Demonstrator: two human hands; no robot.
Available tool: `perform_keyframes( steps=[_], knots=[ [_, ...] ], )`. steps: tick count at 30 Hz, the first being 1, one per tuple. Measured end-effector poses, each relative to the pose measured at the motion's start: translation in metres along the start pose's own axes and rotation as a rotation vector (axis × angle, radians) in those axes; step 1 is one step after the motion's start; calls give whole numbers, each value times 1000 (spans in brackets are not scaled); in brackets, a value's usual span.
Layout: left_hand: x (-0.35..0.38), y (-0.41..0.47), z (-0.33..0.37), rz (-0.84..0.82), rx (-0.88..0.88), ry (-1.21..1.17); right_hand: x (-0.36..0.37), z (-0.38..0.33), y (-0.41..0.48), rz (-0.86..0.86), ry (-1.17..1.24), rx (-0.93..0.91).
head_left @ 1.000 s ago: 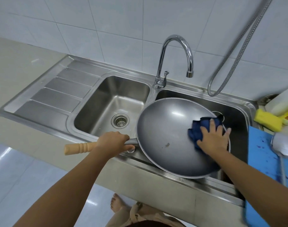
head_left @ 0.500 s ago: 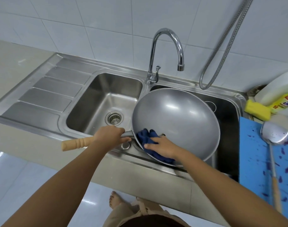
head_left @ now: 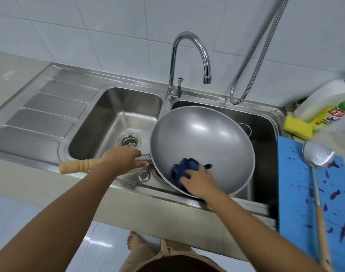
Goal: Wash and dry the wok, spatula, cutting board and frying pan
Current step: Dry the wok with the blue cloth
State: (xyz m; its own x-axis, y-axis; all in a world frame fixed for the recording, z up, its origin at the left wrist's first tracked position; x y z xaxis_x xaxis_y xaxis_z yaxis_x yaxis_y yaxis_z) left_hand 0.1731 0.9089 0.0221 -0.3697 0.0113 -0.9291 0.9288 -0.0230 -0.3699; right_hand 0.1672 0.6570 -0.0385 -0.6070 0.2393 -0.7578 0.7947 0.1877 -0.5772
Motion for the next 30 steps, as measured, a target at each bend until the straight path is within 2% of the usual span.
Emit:
perform_keyframes(
  steps=[3, 4, 6, 9, 11, 13, 16, 18, 21, 23, 25, 27, 30],
  knots=[
    [3, -2, -3, -16, -28, -20, 7, -33, 6, -100, 447, -207],
    [6, -4, -4, -18, -40, -39, 4, -30, 10, -138, 453, -275],
    [10, -6, -6, -7, -53, -62, -9, 1, 29, -98, 156, -319],
    [10, -7, -5, 8, -47, -60, -57, 72, 58, 134, -397, -98],
    [9, -6, -5, 6, -38, -53, -90, 97, 69, 278, -602, 69],
    [7, -7, -5, 0, -32, -43, -102, 99, 76, 357, -653, 205],
    [5, -8, -6, 2, -33, -29, -76, 71, 83, 347, -388, 247],
    [4, -8, -6, -7, -33, -32, -42, 33, 86, 273, -146, 131],
    [2, -10, -7, -19, -33, -11, -5, -43, 79, 207, 93, -208],
    [6, -14, -8, -21, -41, -15, 0, -67, 73, 236, 89, -426],
    [12, -21, -11, -9, -67, -36, -5, -55, 83, 349, -71, -531],
    [14, -27, -11, 13, -83, -29, -33, -17, 108, 495, -223, -459],
    [10, -27, -7, 19, -70, 12, -85, 48, 132, 612, -398, -136]
  ],
)
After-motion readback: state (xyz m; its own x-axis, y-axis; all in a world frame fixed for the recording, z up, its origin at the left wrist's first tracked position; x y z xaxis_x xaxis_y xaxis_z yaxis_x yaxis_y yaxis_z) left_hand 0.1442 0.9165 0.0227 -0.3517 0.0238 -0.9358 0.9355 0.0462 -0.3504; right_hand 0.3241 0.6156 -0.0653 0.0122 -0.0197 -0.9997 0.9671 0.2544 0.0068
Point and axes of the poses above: each hand's wrist, its own y-axis towards the middle knuckle, its own x-axis out of the palm, z = x × y, the point moved 6 cm from there along y, towards the middle knuckle, and after that the axes turned 2 degrees about -x, right-handed, at the moved point
